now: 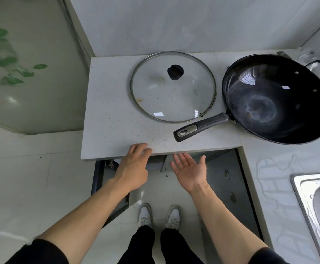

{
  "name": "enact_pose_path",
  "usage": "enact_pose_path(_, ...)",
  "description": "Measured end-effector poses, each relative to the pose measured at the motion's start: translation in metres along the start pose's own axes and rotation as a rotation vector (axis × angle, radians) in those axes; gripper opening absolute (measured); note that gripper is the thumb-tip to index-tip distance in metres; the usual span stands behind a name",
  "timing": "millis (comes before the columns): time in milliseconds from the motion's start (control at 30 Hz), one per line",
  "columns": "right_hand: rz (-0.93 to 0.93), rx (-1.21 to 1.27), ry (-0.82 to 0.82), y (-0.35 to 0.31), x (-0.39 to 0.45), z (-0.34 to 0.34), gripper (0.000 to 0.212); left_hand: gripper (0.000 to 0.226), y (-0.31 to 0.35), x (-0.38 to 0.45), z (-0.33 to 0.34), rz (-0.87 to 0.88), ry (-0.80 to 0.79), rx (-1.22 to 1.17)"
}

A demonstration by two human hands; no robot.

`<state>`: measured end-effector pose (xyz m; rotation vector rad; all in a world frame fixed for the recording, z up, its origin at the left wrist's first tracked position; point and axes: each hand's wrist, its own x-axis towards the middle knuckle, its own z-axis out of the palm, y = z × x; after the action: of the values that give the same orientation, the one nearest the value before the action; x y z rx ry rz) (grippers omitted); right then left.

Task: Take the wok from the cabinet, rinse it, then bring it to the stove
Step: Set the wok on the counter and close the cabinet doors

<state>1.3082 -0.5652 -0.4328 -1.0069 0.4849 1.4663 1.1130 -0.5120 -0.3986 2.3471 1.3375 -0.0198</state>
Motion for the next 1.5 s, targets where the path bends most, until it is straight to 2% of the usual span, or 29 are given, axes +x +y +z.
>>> enact_pose_path(133,0.012,-0.189,-0.009,-0.009,-0.006,-0.001,0.068,0.07,0.006,-0.008,0.003,-0.053,-0.003,0.029)
enact_pose_path(267,-0.001,-0.624,0.018,-0.006,-0.022,0.004,0.045,0.065,0.016,-0.019,0.005,-0.149,0.01,0.046)
enact_pose_path(333,-0.097,-0.918,0.025,-0.004,-0.035,0.01,0.025,0.064,0.017,-0.027,0.003,-0.184,0.041,0.031)
enact_pose_path(400,-0.311,-1.177,-0.012,-0.003,-0.047,0.014,0.016,0.064,0.016,-0.039,0.001,-0.199,0.073,0.029)
enact_pose_path(600,-0.911,-1.911,-0.324,0.007,-0.062,0.021,0.045,0.056,-0.006,-0.083,0.003,-0.234,0.119,0.033)
enact_pose_path(667,-0.968,-2.162,-0.388,0.014,-0.06,0.024,0.056,0.055,-0.018,-0.1,0.006,-0.316,0.128,0.019)
enact_pose_path(733,-0.924,-2.346,-0.368,0.02,-0.054,0.027,0.065,0.059,-0.031,-0.117,0.009,-0.435,0.145,-0.016)
enact_pose_path(900,-0.772,-2.538,-0.277,0.028,-0.038,0.025,0.067,0.068,-0.059,-0.151,0.021,-0.648,0.076,-0.254)
enact_pose_path(1000,-0.784,-2.503,-0.284,0.028,-0.036,0.021,0.067,0.07,-0.063,-0.164,0.029,-0.706,0.012,-0.428)
enact_pose_path(1067,-0.805,-2.436,-0.298,0.027,-0.038,0.023,0.071,0.071,-0.063,-0.171,0.032,-0.713,0.021,-0.521)
enact_pose_path(1167,-0.834,-2.46,-0.289,0.025,-0.038,0.025,0.072,0.071,-0.065,-0.174,0.033,-0.725,0.037,-0.611)
enact_pose_path(1333,-0.893,-2.491,-0.194,0.015,-0.037,0.017,0.068,0.069,-0.061,-0.17,0.031,-0.759,0.026,-0.661)
enact_pose_path(1500,-0.925,-2.486,-0.274,0.009,-0.033,0.016,0.066,0.071,-0.056,-0.161,0.031,-0.816,0.027,-0.695)
